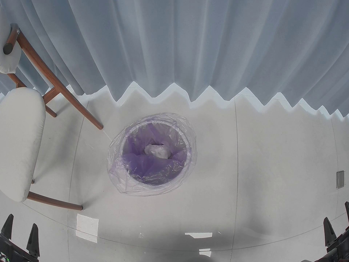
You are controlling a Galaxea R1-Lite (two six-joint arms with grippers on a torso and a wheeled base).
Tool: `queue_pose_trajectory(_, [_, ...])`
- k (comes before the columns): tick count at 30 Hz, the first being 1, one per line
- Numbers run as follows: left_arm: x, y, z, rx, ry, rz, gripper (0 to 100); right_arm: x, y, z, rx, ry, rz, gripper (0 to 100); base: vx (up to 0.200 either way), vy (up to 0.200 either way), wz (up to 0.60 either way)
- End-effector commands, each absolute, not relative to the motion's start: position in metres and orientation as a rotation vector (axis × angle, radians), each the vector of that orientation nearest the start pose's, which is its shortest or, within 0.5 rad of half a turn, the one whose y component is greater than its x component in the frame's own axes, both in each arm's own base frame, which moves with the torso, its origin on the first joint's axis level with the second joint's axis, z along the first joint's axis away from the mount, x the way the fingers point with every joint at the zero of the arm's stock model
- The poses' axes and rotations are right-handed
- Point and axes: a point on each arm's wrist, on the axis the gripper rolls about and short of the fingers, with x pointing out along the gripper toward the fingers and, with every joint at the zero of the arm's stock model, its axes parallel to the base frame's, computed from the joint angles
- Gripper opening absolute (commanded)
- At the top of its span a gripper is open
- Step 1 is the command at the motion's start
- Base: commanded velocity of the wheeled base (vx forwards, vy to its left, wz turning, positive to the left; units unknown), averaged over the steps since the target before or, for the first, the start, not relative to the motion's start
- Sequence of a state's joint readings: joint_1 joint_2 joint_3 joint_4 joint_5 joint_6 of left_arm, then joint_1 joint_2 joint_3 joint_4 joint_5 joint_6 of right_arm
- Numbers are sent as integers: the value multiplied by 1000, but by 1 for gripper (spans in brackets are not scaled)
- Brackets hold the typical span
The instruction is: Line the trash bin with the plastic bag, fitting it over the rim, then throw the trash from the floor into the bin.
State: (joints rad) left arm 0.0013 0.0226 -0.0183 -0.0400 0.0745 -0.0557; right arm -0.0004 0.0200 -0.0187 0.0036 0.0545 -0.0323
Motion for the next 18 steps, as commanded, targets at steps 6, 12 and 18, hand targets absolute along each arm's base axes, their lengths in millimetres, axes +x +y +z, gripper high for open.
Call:
queue_pose_trajectory(6, [-23,0,75,14,14,-11,100,-23,2,76,-31,-4,67,100,0,0,0])
queue_pose_trajectory(12, [-23,0,75,6,12,-8,100,-23,1,76,-12,-3,57,100,0,0,0])
queue_pose_trajectory(18, [-23,0,75,6,12,-8,100,-23,1,76,-12,-3,55,100,-167,0,0])
